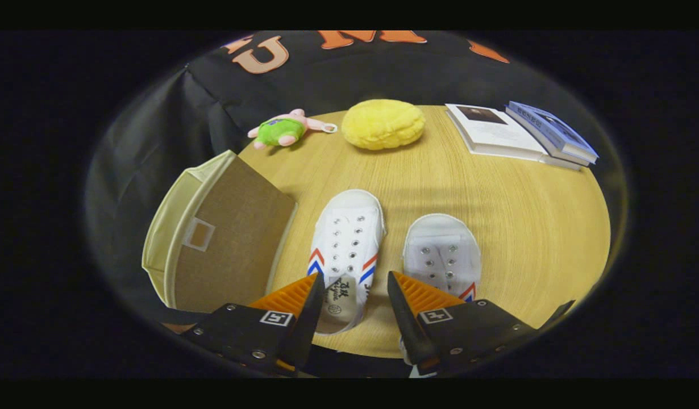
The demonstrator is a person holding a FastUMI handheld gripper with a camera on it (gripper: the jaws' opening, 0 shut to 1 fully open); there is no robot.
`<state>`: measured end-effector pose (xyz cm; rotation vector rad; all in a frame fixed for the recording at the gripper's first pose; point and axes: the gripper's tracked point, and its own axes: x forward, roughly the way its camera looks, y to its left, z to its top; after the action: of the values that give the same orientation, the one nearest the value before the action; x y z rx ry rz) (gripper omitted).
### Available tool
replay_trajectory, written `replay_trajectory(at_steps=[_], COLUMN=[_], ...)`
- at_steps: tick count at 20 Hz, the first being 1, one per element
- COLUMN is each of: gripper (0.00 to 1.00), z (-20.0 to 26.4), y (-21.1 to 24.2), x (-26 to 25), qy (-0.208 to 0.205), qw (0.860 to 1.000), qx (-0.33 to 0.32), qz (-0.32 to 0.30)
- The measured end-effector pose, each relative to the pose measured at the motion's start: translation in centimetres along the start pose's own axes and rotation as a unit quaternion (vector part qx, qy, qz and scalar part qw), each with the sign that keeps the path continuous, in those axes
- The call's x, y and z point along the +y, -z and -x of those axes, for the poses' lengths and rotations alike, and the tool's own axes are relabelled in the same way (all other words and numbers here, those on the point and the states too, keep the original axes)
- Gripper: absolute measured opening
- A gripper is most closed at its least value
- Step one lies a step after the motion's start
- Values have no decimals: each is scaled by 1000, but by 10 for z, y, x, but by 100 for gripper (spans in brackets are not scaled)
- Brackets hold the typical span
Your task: Open the storage box then place both shoes into the box .Put the left shoe in first, then the right shoe, with the right side of both shoes facing outward in a uniform manner.
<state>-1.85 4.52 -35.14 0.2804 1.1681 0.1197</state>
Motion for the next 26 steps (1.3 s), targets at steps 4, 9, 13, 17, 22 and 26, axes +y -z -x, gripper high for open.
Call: replay_trajectory(at_steps=[4, 9, 13, 17, 22, 26], gripper=[47, 30, 17, 7, 5, 5], z=[-24, -40, -43, -33, -14, 4], y=[12, 20, 21, 23, 5, -23], x=[-3, 5, 2, 17, 40, 55], qy=[14, 1, -23, -57, -90, -121], qw=[999, 996, 991, 981, 981, 978], qx=[33, 79, 88, 108, 72, 24], qz=[12, -33, -100, -154, -155, -166])
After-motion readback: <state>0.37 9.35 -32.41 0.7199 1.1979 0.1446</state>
